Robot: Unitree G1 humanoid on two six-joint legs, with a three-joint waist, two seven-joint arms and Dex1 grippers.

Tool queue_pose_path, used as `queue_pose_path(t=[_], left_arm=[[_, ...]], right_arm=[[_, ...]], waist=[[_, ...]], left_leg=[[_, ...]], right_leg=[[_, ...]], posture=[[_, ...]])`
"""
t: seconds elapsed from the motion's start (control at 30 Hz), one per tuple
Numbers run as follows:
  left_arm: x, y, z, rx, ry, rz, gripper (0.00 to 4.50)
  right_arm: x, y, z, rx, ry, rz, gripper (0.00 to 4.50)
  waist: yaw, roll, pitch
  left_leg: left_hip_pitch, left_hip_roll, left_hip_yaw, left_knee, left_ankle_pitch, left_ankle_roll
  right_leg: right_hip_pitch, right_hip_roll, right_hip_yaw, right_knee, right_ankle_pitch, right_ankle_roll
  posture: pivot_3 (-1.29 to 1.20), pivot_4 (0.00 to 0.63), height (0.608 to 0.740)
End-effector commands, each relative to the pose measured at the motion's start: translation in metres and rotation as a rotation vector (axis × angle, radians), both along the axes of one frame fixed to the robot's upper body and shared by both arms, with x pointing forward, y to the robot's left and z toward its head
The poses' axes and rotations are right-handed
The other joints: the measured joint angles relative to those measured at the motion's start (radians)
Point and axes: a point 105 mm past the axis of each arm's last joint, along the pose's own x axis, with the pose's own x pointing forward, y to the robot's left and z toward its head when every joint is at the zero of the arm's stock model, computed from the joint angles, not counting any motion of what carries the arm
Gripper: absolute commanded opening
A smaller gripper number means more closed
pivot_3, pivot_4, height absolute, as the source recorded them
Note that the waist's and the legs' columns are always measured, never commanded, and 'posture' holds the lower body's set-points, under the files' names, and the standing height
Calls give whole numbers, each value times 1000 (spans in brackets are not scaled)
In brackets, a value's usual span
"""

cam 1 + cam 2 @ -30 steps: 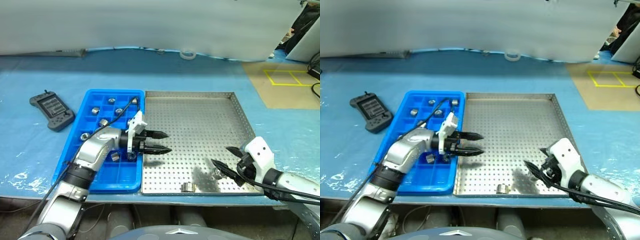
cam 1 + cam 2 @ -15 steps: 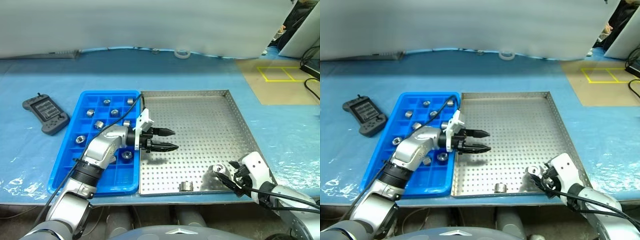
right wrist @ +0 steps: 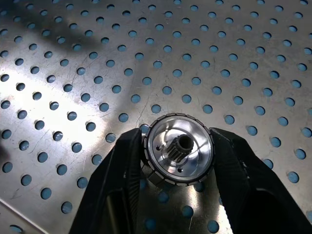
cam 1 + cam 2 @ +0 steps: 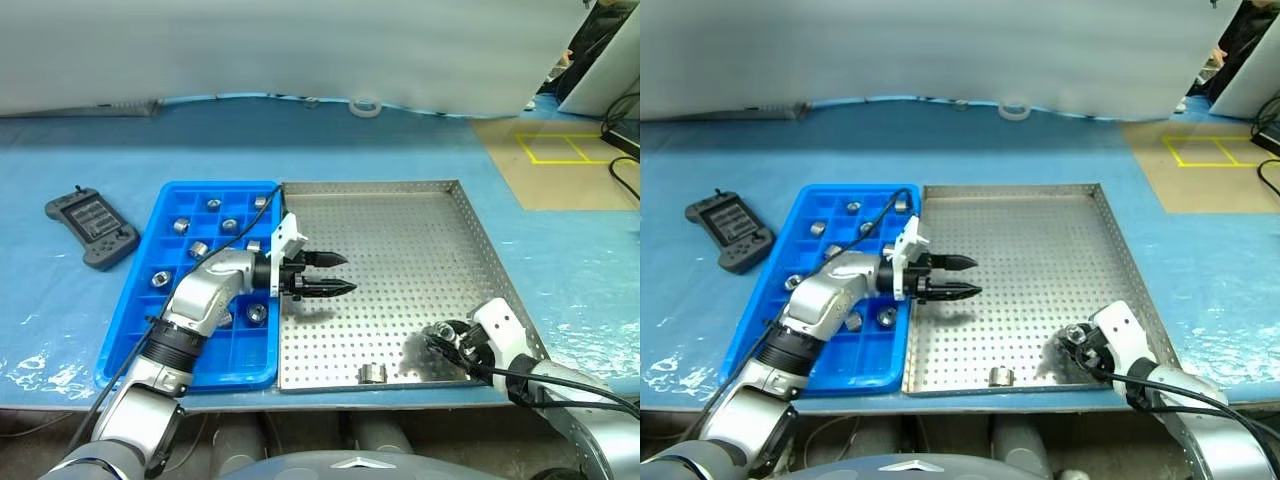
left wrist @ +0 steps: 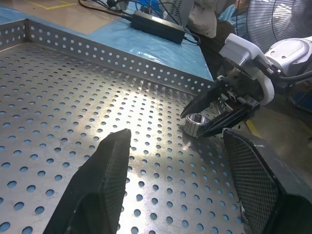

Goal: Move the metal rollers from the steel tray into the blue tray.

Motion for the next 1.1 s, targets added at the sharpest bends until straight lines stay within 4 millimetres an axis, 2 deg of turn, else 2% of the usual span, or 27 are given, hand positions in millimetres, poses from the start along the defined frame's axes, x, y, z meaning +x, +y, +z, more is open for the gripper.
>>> queue_pose_path(t=[0.03, 0.17, 0.27, 0.47, 0.67, 0.77, 0.9, 0.97, 1.1], left_arm=[[-1, 3, 17, -28, -47, -7, 3141], [3, 6, 14, -20, -46, 15, 3141], [5, 7, 15, -23, -51, 23, 3141], [16, 15, 24, -46, -72, 61, 3141], [29, 35, 38, -63, -121, 137, 3141], [33, 49, 45, -59, -147, 193, 3141], [35, 77, 53, -70, -149, 313, 3141], [33, 92, 61, -102, -135, 383, 3141], [16, 126, 69, -95, -140, 524, 3141]], right_arm=[[-3, 2, 2, 0, 19, 38, 1627], [-12, 14, 3, 10, 51, 142, 1627], [-3, 8, 2, -23, 32, 105, 1627], [25, 15, 33, -15, -80, 151, 1627], [60, 55, 67, 11, -206, 299, 1627], [74, 74, 77, 27, -238, 385, 1627], [88, 109, 84, 58, -254, 544, 1627], [93, 126, 85, 70, -259, 629, 1627], [101, 164, 90, 106, -277, 805, 1627]], waist=[[0, 0, 0], [7, 0, 0], [11, 0, 0], [18, 2, 1], [24, 3, 1], [34, 2, 0], [59, 2, 0], [81, 2, 0], [114, 0, 0]], left_leg=[[0, 0, 0, 0, 0, 0], [0, 0, 0, 0, 0, 0], [0, 1, 0, 0, 0, 0], [0, 0, 0, 1, 0, 0], [0, 0, 0, 0, 1, -1], [-2, 0, 0, 0, 1, 0], [-4, 0, 0, 1, 3, 2], [-7, 1, -1, 1, 3, 1], [-10, 1, -2, 1, 5, -2]], right_leg=[[0, 0, 0, 0, 0, 0], [0, 0, 0, 0, 0, 0], [0, 0, 0, 0, 0, 0], [0, 0, 1, 1, 0, 0], [-1, 0, 0, 2, 0, 0], [-3, 0, 0, 3, 1, -1], [-6, 0, -1, 9, 1, -1], [-8, 0, -3, 11, 1, -1], [-12, 0, -5, 15, 1, -2]], posture=[[-365, 150, 740], [-356, 150, 740], [-347, 150, 740], [-320, 150, 740], [-236, 150, 740], [-174, 150, 740], [-29, 150, 740], [52, 150, 740], [232, 150, 740]])
